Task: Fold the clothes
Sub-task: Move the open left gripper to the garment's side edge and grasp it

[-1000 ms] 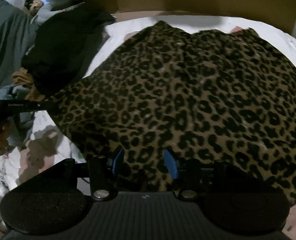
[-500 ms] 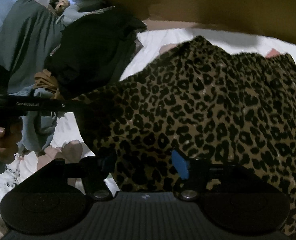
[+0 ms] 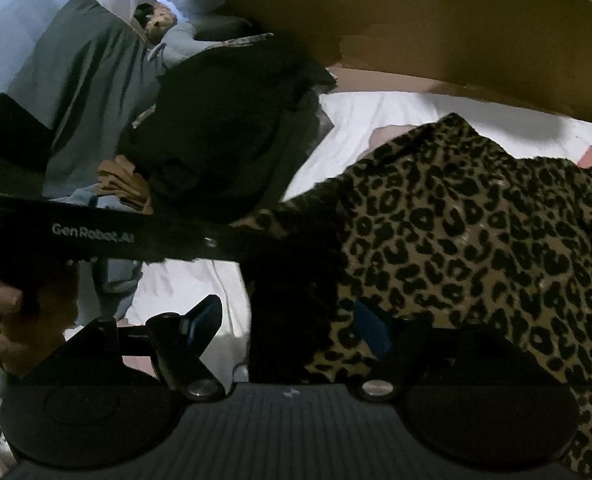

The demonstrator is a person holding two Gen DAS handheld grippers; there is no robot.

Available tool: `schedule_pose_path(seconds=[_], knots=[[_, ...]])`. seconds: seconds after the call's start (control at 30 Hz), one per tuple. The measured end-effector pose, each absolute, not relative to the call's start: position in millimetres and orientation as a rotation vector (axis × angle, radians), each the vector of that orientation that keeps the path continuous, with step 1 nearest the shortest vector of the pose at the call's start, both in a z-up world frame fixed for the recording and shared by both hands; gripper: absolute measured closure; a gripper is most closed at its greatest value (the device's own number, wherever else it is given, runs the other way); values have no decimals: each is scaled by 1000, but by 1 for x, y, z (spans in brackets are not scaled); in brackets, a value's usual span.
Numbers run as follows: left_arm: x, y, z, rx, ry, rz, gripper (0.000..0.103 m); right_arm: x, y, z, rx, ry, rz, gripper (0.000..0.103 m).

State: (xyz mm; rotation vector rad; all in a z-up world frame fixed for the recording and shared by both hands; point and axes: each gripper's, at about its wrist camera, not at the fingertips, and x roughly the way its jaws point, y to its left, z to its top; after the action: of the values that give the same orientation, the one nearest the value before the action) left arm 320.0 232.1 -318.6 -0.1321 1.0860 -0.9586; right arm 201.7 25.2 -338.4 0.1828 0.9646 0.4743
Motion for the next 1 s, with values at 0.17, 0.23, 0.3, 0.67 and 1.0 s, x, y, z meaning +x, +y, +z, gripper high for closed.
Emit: schedule_pose_path(seconds=[0.17,0.23,0.3,0.67,1.0], knots=[[316,224,-313,-135,1077,-984,97,207,37,-336,183,948,489,36],[316,222,-314,-135,1078,-986,97,208,39,-336,177,946,485,46],[317,222,-314,-138,1083,-984,97,209,40,-336,169,945,480,49],[314,220,-312,-157,1085,-994,92,213,46,-338,128,937,451,98],[322,233,-310,-158,1066,-922,86,220,13,-336,158,974,404,100]])
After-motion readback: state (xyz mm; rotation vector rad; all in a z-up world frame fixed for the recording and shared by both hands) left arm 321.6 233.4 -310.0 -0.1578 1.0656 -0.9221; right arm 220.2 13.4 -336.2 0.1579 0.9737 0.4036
